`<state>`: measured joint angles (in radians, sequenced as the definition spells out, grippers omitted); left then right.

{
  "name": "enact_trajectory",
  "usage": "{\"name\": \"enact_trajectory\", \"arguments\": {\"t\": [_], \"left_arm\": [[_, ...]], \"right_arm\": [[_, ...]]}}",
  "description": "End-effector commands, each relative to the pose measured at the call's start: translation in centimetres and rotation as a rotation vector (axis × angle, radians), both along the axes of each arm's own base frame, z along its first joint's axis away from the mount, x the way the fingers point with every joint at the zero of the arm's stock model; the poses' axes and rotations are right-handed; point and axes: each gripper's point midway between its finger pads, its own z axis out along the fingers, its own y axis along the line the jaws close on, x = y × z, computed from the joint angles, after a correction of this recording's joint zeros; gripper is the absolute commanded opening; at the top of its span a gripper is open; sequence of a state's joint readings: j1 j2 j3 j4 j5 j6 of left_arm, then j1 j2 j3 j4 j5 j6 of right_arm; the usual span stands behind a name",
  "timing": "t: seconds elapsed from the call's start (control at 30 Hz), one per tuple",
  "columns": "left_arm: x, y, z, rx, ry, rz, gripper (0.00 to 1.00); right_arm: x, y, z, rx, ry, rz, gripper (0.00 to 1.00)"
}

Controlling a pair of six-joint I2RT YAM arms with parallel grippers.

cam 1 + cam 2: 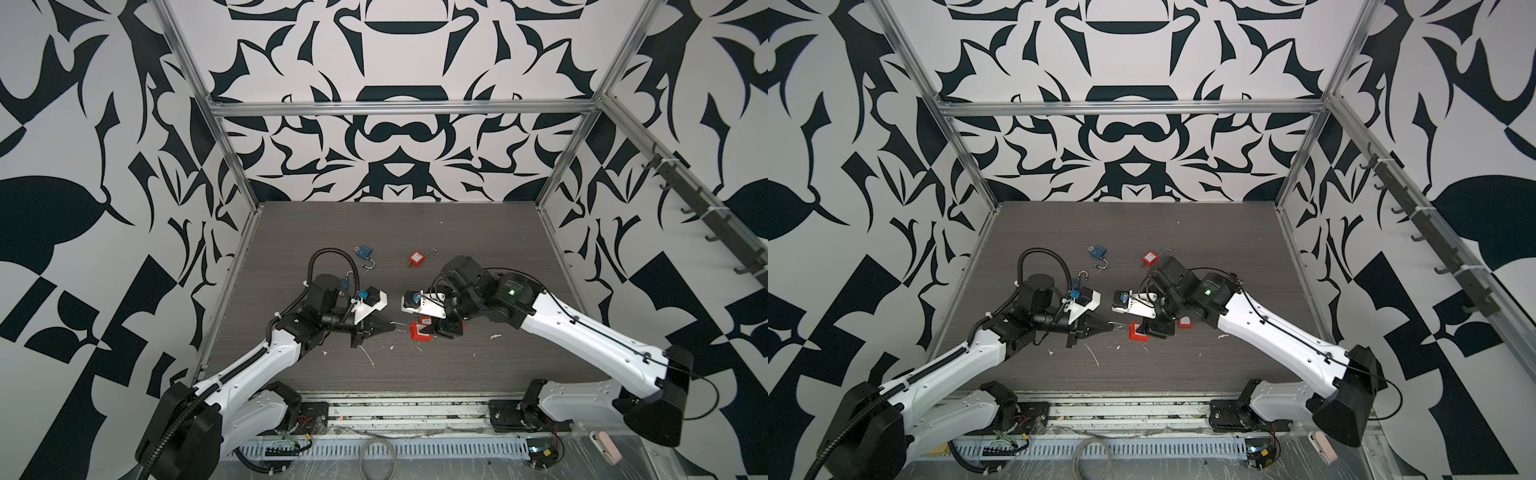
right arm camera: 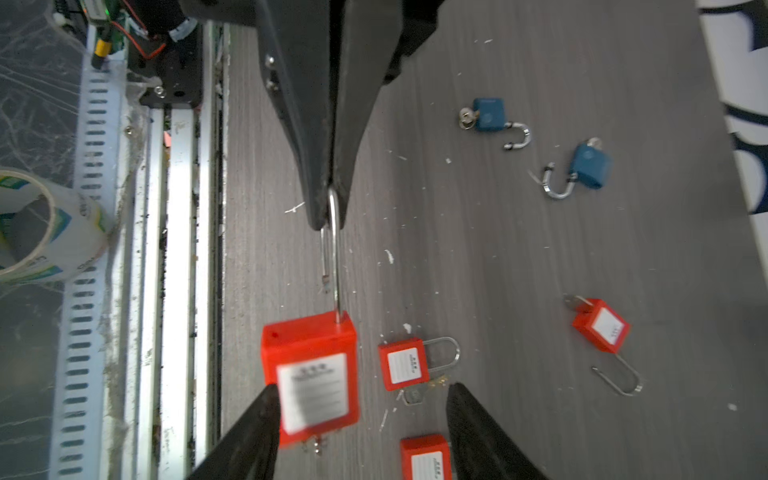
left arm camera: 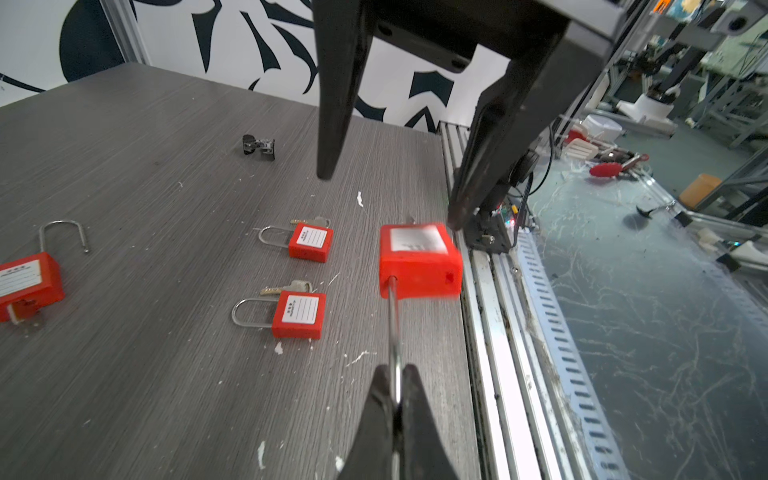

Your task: Lock with the key

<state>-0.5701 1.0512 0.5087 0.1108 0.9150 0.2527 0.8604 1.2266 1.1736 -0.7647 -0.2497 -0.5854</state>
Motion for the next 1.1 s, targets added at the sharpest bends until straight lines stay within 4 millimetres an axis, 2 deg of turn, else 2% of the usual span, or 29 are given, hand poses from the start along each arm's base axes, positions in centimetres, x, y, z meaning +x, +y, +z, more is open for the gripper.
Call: {"name": "enact_trajectory", "arguments": {"t": [0.0,0.3,0.5,0.67,0.83,1.07], "left_arm": [[-0.1,-0.4,2.3,-0.088,-0.020,-0.017,0.00],[-1.0,-0.1,3.0,-0.107,-0.035,-0.037,0.00],[-1.5,0.1,3.5,-0.125,-0.077,-0.051,0.00],[-1.9,0.1,3.8,-0.136,-0.096,-0.086,0.00],[-1.9,0.0,4.0,-0.135,-0.113,-0.104,0.00],[-2.1,-0.2,4.4,-0.143,-0.126,-0.122,0.00]], "right_arm": [[1.0,-0.3,0.3,0.000,-0.070,-0.014,0.66],[0.5,-0.5,-0.3,-0.035,-0.025,-0.008,0.65],[-1.3,0.2,-0.7,-0.033,0.086,0.059,0.61],[-1.8,0.1,-0.9,-0.041,0.120,0.076,0.53],[-2.4,0.6,0.0,0.001,0.133,0.099,0.48],[-3.2,0.8,-0.2,-0.003,0.199,0.121,0.28]]}}
